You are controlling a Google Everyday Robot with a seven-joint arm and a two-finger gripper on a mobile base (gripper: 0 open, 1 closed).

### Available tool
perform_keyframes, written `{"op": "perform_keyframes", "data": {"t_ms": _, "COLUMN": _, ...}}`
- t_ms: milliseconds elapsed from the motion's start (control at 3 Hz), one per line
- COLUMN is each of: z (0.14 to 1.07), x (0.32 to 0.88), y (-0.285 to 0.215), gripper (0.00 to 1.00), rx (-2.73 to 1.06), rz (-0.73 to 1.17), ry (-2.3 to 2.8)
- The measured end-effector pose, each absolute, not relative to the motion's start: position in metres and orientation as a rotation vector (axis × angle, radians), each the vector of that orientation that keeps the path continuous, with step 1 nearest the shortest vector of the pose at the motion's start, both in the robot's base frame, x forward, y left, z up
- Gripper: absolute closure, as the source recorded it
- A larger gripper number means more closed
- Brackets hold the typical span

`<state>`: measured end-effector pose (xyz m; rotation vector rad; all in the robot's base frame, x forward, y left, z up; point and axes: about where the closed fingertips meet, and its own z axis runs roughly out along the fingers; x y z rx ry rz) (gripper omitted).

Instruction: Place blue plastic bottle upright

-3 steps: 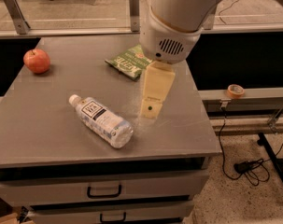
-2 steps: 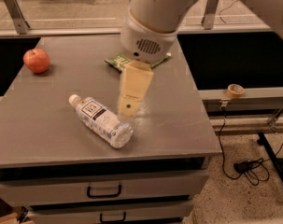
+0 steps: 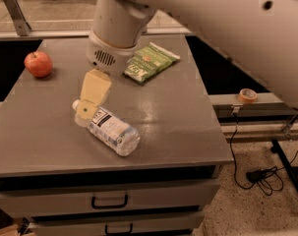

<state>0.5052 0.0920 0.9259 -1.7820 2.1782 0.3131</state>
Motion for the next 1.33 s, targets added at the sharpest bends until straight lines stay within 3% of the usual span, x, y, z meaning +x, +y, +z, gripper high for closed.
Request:
{"op": "perform_keyframes", "data": {"t_ms": 667, "z": 0.865, "x": 0.539, "y": 0.132, "gripper": 0.0, "rx": -1.493, "rz": 0.366, "ry": 2.396}}
{"op": "perform_keyframes", "data": {"t_ms": 1333, "z": 0.843, "x": 0.547, "y": 0.135, "gripper": 0.42, "rx": -1.269, "rz": 0.362, "ry": 2.514}}
